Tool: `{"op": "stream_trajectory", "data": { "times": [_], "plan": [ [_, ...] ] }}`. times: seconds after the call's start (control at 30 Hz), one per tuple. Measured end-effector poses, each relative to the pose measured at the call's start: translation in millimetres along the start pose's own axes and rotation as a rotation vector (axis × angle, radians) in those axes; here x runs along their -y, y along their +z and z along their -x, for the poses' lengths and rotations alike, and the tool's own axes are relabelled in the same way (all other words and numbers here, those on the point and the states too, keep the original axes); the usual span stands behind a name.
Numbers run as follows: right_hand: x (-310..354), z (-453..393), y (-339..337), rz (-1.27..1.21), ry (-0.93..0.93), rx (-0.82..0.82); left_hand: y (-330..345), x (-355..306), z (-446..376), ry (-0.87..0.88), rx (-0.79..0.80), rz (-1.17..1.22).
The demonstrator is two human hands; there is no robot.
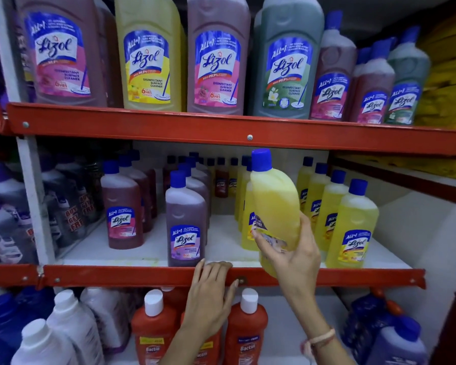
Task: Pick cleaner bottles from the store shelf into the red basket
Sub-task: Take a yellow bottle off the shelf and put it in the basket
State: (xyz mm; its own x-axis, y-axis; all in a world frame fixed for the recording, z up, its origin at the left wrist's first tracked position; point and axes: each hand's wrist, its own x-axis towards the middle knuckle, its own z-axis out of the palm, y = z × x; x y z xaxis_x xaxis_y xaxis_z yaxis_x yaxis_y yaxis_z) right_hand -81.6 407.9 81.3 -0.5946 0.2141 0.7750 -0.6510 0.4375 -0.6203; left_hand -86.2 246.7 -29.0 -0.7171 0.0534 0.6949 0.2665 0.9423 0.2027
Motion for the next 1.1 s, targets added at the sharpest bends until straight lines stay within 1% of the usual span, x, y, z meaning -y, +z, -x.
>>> {"op": "stream_trajectory", "data": {
  "times": [0.1,0.13,0.2,0.33,0.5,0.57,0.63,0.73,0.8,0.87,0.93,1.0,1.1],
  "plan": [
    [4,-6,-15,-0.533,0.238,0.269,0,1,0,-0.008,-0.002,0.019],
    [3,-7,-19,-0.664,0.309,0.347,0,1,0,-0.011,-0.006,0.027],
    [2,-9,-22,-0.854,0.432,0.453,0,0,-2,-0.024,-0.009,0.043],
    [2,-13,-24,-1.050,0.542,0.603,-8,-4,-7,-0.074,0.075,0.054],
    [3,-11,-25,-1.227,0.552,0.800,-13,-8,-10,-0.118,0.125,0.041],
    [3,-6,-27,-1.265,0.531,0.858,-13,-9,-10,-0.139,0.139,0.040],
    [3,-2,-29,-1.281,0.514,0.877,-14,-10,-9,-0.147,0.151,0.018],
    [1,1,-35,-1.268,0.507,0.869,-16,-14,-8,-0.177,0.186,0.039],
    [2,1,-40,-1.207,0.477,0.849,-18,-14,-9,-0.203,0.219,0.081],
    [2,1,-45,-1.111,0.434,0.807,-28,-16,-14,-0.244,0.288,0.179],
    [-2,0,-51,-0.999,0.409,0.763,-50,-19,-20,-0.306,0.334,0.387],
    [-6,0,-55,-0.892,0.411,0.716,-78,-25,-22,-0.327,0.261,0.579],
    [-9,6,-56,-0.803,0.420,0.631,-123,-43,-24,-0.228,0.114,0.751]
  ]
}}
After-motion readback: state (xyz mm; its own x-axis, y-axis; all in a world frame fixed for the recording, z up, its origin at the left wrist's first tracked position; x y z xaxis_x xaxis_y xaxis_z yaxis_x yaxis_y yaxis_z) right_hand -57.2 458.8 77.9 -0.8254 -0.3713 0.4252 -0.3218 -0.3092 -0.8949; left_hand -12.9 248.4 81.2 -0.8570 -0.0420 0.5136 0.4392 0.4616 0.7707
